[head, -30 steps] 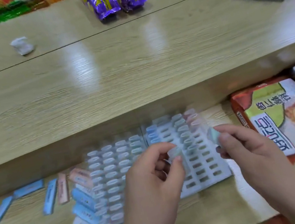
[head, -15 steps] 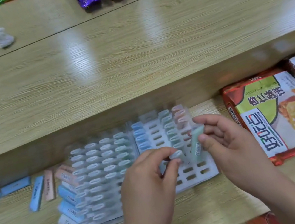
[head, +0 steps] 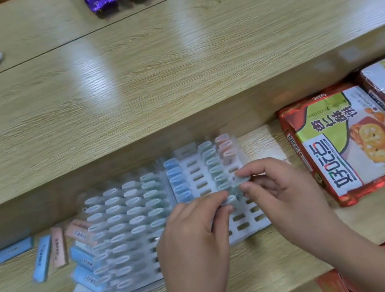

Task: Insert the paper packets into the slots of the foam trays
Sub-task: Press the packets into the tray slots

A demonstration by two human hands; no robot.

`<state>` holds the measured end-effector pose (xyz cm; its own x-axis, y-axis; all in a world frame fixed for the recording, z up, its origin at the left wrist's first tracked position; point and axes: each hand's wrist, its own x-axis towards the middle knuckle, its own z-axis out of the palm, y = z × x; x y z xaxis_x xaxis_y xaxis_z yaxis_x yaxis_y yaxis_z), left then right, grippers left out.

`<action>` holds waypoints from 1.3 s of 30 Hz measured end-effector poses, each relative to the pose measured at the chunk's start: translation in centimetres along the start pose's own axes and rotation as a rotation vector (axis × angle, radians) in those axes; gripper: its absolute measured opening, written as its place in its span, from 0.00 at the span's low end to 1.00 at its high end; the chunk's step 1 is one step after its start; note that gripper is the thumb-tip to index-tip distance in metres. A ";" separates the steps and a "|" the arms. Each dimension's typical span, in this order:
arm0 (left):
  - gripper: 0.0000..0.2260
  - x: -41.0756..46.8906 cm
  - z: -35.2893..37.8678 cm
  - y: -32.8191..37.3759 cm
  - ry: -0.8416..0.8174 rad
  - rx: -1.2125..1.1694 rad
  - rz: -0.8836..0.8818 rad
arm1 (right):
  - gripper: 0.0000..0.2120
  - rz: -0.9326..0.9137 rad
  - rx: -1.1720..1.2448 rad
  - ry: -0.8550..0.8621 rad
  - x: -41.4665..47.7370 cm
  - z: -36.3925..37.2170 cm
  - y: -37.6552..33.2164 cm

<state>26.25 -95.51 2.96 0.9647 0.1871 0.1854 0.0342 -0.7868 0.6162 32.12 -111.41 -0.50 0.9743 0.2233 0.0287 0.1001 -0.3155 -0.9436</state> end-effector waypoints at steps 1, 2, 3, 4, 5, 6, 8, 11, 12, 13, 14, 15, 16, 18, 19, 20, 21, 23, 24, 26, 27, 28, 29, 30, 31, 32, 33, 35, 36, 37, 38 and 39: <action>0.11 -0.1 0.1 0.0 0.019 0.007 0.015 | 0.15 -0.010 -0.008 0.008 0.0 0.0 0.0; 0.11 -0.2 0.2 -0.1 0.035 0.013 0.024 | 0.14 -0.020 -0.013 0.020 0.0 0.0 0.0; 0.11 -0.2 0.3 -0.2 0.052 0.020 0.030 | 0.13 -0.033 -0.016 0.033 0.0 0.1 0.0; 0.11 -0.3 0.4 -0.3 0.067 0.030 0.033 | 0.12 -0.048 -0.016 0.044 -0.1 0.1 -0.1; 0.10 -0.3 0.5 -0.3 0.080 0.042 0.042 | 0.11 -0.063 -0.017 0.052 -0.1 0.1 -0.2; 0.09 -0.4 0.5 -0.4 0.087 0.057 0.061 | 0.10 -0.076 -0.021 0.056 -0.1 0.1 -0.3; 0.06 -0.5 0.7 -0.4 0.086 0.099 0.114 | 0.10 -0.085 -0.042 0.053 -0.1 0.1 -0.3; 0.08 -0.6 1.0 -0.3 0.083 0.139 0.139 | 0.11 -0.096 -0.103 0.032 0.0 -0.2 -0.1; 0.08 -0.6 1.1 -0.3 0.089 0.142 0.151 | 0.11 -0.125 -0.136 0.028 0.0 -0.3 -0.1; 0.08 -0.6 1.1 -0.3 0.091 0.144 0.163 | 0.10 -0.161 -0.166 0.019 0.1 -0.4 -0.2; 0.07 -0.6 1.2 -0.3 0.089 0.147 0.178 | 0.09 -0.193 -0.186 0.011 0.1 -0.4 -0.2; 0.07 -0.5 1.2 -0.4 0.084 0.150 0.196 | 0.09 -0.222 -0.200 0.005 0.1 -0.5 -0.2; 0.07 -0.6 1.3 -0.5 0.073 0.155 0.212 | 0.09 -0.248 -0.211 0.003 0.1 -0.4 -0.1; 0.06 -0.6 1.4 -0.7 0.039 0.166 0.234 | 0.11 -0.290 -0.242 -0.003 0.1 -0.3 0.1; 0.06 -0.6 1.5 -0.9 0.026 0.179 0.246 | 0.13 -0.310 -0.266 -0.012 0.0 -0.3 0.2; 0.06 -0.6 1.6 -1.0 0.015 0.204 0.258 | 0.14 -0.328 -0.290 -0.025 -0.1 -0.2 0.4; 0.06 -0.7 1.8 -1.0 0.008 0.238 0.271 | 0.15 -0.340 -0.312 -0.039 -0.1 -0.2 0.5; 0.08 -0.9 2.2 -1.0 0.018 0.298 0.289 | 0.13 -0.354 -0.360 -0.051 -0.2 -0.2 0.4; 0.09 -0.9 2.3 -0.8 0.035 0.309 0.282 | 0.11 -0.366 -0.401 -0.042 -0.2 -0.2 0.2; 0.08 -0.9 2.5 -0.6 0.079 0.310 0.270 | 0.08 -0.399 -0.514 -0.015 -0.2 -0.3 -0.3; 0.07 -0.9 2.6 -0.6 0.099 0.320 0.281 | 0.09 -0.416 -0.559 -0.008 -0.3 -0.4 -0.6; 0.05 -1.0 2.6 -0.6 0.110 0.337 0.295 | 0.11 -0.431 -0.593 -0.009 -0.4 -0.4 -0.8; 0.04 -1.0 2.5 -0.6 0.112 0.349 0.306 | 0.13 -0.441 -0.620 -0.012 -0.5 -0.5 -1.0; 0.04 -1.1 2.4 -0.5 0.109 0.353 0.310 | 0.15 -0.441 -0.641 -0.007 -0.6 -0.5 -1.3; 0.04 -1.2 2.3 -0.5 0.102 0.353 0.308 | 0.17 -0.432 -0.655 0.009 -0.6 -0.4 -1.5; 0.06 -1.3 2.1 -0.5 0.091 0.352 0.298 | 0.17 -0.420 -0.662 0.028 -0.6 -0.3 -1.7; 0.07 -1.4 1.8 -0.4 0.079 0.351 0.281 | 0.17 -0.407 -0.663 0.042 -0.7 0.0 -1.9; 0.09 -1.6 1.0 -0.6 0.069 0.346 0.265 | 0.17 -0.390 -0.665 0.063 -1.0 0.8 -2.5; 0.09 -1.8 0.4 -0.9 0.078 0.344 0.265 | 0.17 -0.389 -0.665 0.079 -1.1 1.4 -3.0; 0.09 -2.0 -0.3 -1.3 0.096 0.335 0.260 | 0.16 -0.395 -0.656 0.099 -1.3 2.2 -3.5; 0.09 -2.4 -1.1 -2.0 0.129 0.317 0.249 | 0.16 -0.405 -0.638 0.114 -1.5 3.1 -4.2; 0.10 -2.9 -2.1 -2.9 0.172 0.283 0.236 | 0.15 -0.421 -0.612 0.114 -1.7 4.2 -5.0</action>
<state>22.84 -92.51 2.27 0.8974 0.0585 0.4373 -0.0895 -0.9464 0.3104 29.11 -106.32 2.77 0.8403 0.3518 0.4125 0.5309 -0.6881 -0.4946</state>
